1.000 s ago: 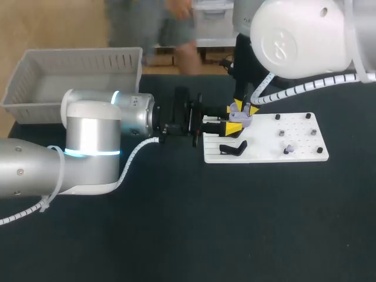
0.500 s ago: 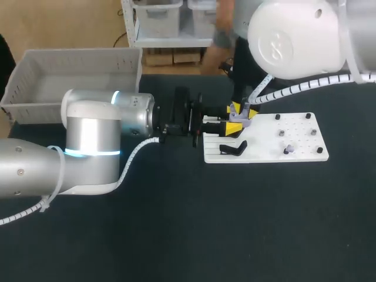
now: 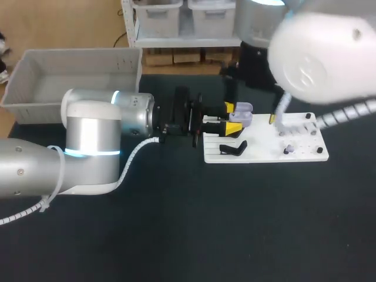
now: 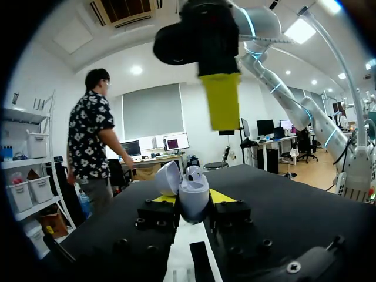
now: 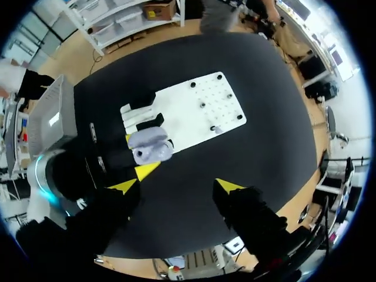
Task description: Pick up each earbud case from the left stands, insert the matching earbuds, close the lid, and place the case in the box.
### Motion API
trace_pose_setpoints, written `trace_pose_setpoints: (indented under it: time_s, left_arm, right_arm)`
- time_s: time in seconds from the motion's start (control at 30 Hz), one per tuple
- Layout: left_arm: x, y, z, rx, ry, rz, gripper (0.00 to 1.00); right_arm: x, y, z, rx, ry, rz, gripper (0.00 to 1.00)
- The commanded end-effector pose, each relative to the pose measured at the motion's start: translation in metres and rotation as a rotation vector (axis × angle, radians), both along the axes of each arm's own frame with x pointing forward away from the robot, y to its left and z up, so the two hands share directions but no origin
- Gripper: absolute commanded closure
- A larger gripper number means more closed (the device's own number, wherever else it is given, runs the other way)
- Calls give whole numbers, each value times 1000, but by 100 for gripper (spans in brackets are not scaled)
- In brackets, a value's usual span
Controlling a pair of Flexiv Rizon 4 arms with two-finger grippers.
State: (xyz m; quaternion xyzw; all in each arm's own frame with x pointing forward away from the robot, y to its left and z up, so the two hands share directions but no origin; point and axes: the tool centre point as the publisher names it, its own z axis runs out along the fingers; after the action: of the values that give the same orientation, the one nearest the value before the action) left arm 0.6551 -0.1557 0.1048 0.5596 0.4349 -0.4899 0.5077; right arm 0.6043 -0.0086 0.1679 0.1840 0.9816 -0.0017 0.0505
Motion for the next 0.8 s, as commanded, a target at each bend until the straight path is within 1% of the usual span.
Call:
trace_pose_setpoints:
  time_s: [0.03,0.1,0.17,0.27,0.47,0.73,0.8]
  left_arm:
    - [0,0,0,2,0,0,100]
    - [0,0,0,2,0,0,100]
    - [0,0,0,2,0,0,100]
    - [0,0,0,2,0,0,100]
    - [0,0,0,2,0,0,100]
    - [0,0,0,2,0,0,100]
    - [0,0,0,2,0,0,100]
  right_arm:
    - [-32,-32,-2,69,-147,5,29]
    - [-35,-40,-3,73,-151,6,37]
    - [-36,-47,-5,88,-152,11,40]
    - [-36,-56,-10,95,-155,26,49]
    - [-31,-71,-26,77,-161,78,51]
    - [-16,-93,-61,61,-136,132,51]
    - [-14,-96,-66,68,-134,143,51]
